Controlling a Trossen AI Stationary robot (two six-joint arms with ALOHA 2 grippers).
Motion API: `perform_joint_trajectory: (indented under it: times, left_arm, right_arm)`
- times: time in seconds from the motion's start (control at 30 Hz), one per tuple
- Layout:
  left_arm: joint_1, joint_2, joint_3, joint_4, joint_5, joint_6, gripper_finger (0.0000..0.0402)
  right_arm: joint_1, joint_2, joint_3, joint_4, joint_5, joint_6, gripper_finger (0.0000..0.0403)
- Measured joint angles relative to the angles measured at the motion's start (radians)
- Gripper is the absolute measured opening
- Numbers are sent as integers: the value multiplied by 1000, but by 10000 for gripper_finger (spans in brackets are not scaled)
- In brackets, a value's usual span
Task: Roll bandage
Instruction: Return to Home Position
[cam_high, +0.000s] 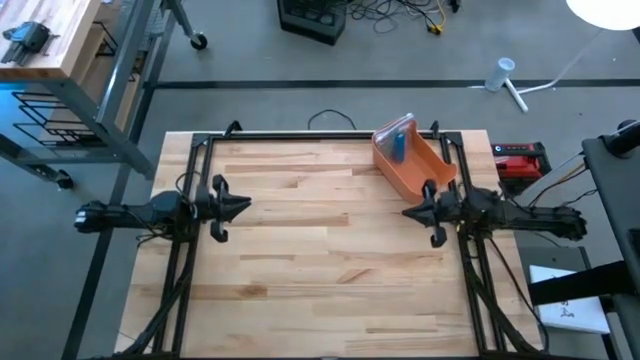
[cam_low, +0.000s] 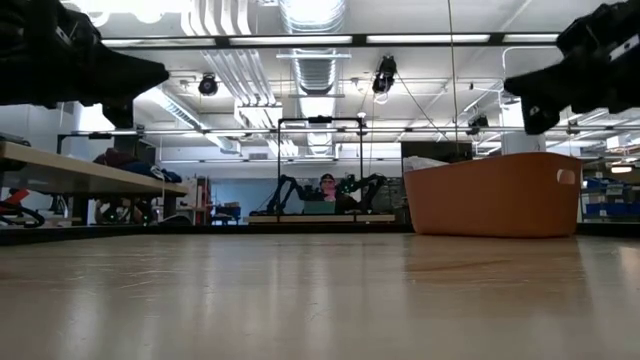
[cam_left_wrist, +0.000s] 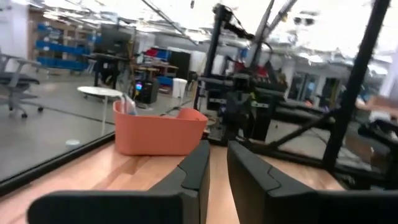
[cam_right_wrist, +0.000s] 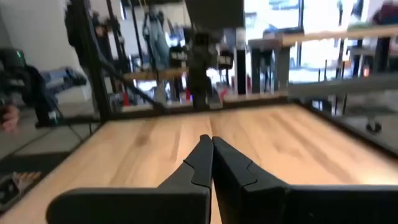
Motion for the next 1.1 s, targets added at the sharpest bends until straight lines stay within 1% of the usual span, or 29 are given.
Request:
perform_joint_trajectory:
  times: [0.1, 0.23, 0.33, 0.43, 0.67, 0.8, 1.1]
  left_arm:
    - [0, 9, 0, -1, 36, 57, 46]
    - [0, 22, 0, -12, 37, 137, 48]
    - [0, 30, 0, -27, 37, 158, 48]
    - [0, 37, 0, -56, 39, 156, 45]
    - [0, 70, 0, -118, 57, 87, 46]
    - [0, 91, 0, -110, 57, 81, 48]
    - [0, 137, -1, -111, 57, 81, 39]
  right_arm:
    - [0, 8, 0, -71, 0, 20, 0]
    - [0, 29, 2, -76, 2, 33, 0]
    - [0, 39, 8, -79, 1, 34, 0]
    - [0, 41, 12, -81, 0, 33, 0]
    - [0, 41, 13, -81, 0, 34, 0]
    - [0, 41, 14, -80, 0, 34, 0]
    - [0, 41, 15, -79, 0, 34, 0]
